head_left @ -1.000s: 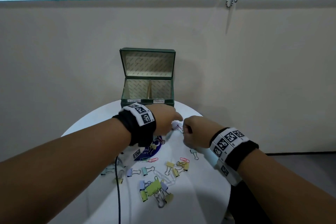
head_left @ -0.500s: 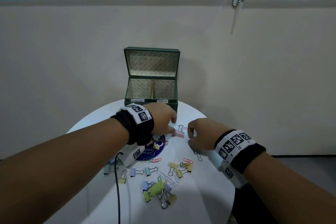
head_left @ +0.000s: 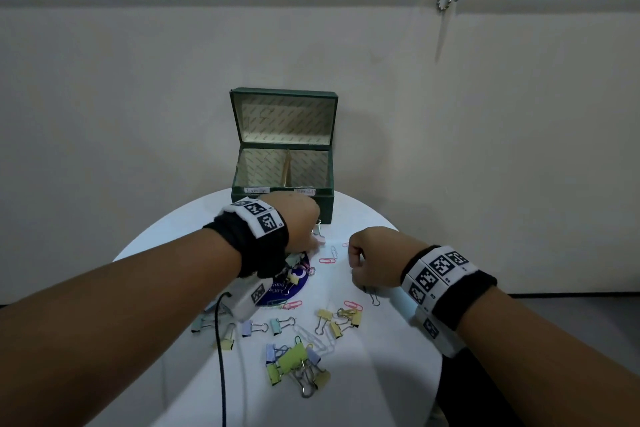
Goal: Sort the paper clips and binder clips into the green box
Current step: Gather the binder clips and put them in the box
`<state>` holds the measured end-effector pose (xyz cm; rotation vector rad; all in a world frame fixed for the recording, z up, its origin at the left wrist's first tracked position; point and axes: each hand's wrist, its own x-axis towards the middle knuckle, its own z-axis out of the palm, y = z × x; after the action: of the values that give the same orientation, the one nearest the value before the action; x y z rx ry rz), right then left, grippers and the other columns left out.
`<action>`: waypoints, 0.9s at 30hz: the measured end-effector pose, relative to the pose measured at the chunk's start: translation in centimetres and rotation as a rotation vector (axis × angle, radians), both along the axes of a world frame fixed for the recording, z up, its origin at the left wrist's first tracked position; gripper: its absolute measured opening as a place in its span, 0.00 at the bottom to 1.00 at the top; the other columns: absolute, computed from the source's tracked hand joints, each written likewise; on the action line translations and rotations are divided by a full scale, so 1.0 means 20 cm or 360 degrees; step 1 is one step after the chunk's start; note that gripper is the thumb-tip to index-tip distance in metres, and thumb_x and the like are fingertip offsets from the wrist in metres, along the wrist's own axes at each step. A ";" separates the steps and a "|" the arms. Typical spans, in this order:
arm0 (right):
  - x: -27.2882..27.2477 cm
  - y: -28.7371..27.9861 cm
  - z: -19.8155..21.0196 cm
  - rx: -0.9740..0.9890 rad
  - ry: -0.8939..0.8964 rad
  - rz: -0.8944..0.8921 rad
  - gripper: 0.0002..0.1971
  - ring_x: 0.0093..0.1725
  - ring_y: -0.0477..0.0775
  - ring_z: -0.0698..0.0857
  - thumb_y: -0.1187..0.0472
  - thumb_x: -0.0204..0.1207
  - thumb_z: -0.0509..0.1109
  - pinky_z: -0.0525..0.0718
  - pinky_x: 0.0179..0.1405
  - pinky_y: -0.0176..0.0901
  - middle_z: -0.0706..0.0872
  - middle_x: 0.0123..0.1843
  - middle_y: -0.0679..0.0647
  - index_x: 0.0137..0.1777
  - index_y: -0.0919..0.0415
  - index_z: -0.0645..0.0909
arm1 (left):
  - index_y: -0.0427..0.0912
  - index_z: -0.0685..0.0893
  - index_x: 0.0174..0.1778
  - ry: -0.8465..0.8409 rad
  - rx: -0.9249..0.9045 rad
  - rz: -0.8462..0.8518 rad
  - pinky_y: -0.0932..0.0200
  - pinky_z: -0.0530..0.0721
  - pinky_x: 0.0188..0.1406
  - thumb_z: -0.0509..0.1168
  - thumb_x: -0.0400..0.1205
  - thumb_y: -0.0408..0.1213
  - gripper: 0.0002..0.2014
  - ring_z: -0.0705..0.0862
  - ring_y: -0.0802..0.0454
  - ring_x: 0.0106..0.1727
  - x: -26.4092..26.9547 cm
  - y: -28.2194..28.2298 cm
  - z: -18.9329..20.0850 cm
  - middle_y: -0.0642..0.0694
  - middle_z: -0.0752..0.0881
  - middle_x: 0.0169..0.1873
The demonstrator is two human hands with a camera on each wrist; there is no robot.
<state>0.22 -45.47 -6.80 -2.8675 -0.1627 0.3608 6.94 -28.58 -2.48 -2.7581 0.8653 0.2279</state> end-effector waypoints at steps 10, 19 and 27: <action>0.01 0.02 -0.04 -0.0055 0.0139 -0.0065 0.07 0.32 0.53 0.80 0.62 0.56 0.69 0.80 0.31 0.42 0.88 0.36 0.53 0.36 0.56 0.83 | 0.53 0.90 0.55 0.0122 0.0015 -0.0336 0.60 0.75 0.42 0.71 0.79 0.51 0.11 0.82 0.48 0.54 -0.10 -0.10 -0.08 0.51 0.80 0.48; 0.03 -0.01 0.00 0.0204 -0.0244 -0.0147 0.11 0.32 0.48 0.70 0.59 0.77 0.62 0.65 0.30 0.42 0.74 0.33 0.47 0.35 0.52 0.66 | 0.47 0.82 0.42 0.0204 -0.0276 -0.0326 0.55 0.84 0.40 0.67 0.76 0.40 0.02 0.81 0.51 0.38 -0.05 -0.03 -0.02 0.51 0.84 0.37; 0.06 -0.02 -0.02 0.0123 -0.0245 -0.0121 0.10 0.47 0.60 0.83 0.62 0.81 0.57 0.84 0.49 0.51 0.87 0.46 0.54 0.48 0.58 0.81 | 0.42 0.85 0.56 0.0428 -0.0288 -0.0184 0.63 0.77 0.44 0.57 0.86 0.37 0.12 0.81 0.51 0.47 -0.03 -0.05 -0.02 0.51 0.85 0.47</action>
<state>1.37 -45.85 -7.18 -2.8146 -0.0930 0.1163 6.24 -29.53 -2.87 -2.8724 1.1616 0.5331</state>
